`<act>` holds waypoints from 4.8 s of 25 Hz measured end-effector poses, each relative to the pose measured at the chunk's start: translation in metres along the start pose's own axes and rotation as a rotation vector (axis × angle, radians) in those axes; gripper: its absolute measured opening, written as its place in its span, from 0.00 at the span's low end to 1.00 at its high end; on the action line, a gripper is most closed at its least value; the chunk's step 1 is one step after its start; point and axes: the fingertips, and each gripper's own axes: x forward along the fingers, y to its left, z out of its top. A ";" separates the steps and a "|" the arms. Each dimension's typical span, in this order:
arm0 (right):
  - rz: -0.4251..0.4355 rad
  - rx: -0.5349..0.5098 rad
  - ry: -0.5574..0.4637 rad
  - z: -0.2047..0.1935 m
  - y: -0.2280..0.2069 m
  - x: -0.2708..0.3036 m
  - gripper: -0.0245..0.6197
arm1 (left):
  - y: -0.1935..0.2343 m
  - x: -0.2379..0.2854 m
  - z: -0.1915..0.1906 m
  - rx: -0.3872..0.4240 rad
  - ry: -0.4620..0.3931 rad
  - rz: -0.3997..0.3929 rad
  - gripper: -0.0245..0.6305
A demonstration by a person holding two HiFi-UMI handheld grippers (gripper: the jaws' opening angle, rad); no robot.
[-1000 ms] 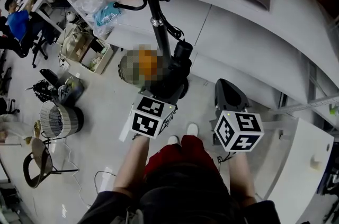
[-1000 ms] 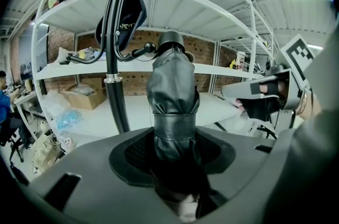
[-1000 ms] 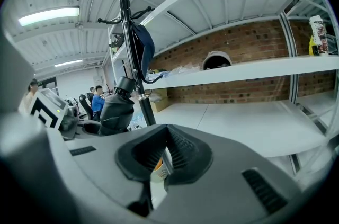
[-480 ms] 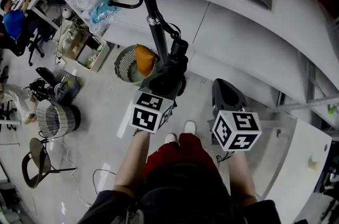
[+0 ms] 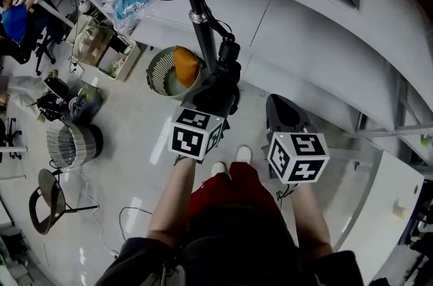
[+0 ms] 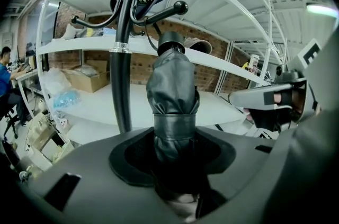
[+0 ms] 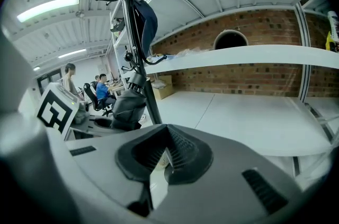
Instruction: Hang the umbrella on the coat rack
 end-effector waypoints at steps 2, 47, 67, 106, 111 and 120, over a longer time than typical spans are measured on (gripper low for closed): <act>0.005 -0.001 0.014 -0.003 0.000 0.007 0.07 | 0.003 0.004 -0.002 -0.016 0.003 0.000 0.34; 0.080 -0.074 0.264 -0.066 0.011 0.135 0.07 | 0.056 0.068 -0.009 -0.028 -0.011 0.109 0.35; 0.065 -0.097 0.281 -0.071 0.009 0.145 0.07 | 0.071 0.093 -0.002 0.010 -0.033 0.136 0.37; 0.028 -0.101 0.261 -0.075 0.018 0.125 0.07 | 0.086 0.069 0.002 -0.097 -0.105 0.166 0.47; 0.023 -0.103 0.239 -0.069 0.022 0.117 0.07 | 0.084 0.052 0.004 -0.104 -0.129 0.164 0.47; 0.034 -0.102 0.128 -0.035 0.037 0.094 0.07 | 0.074 0.014 0.010 -0.104 -0.200 0.161 0.33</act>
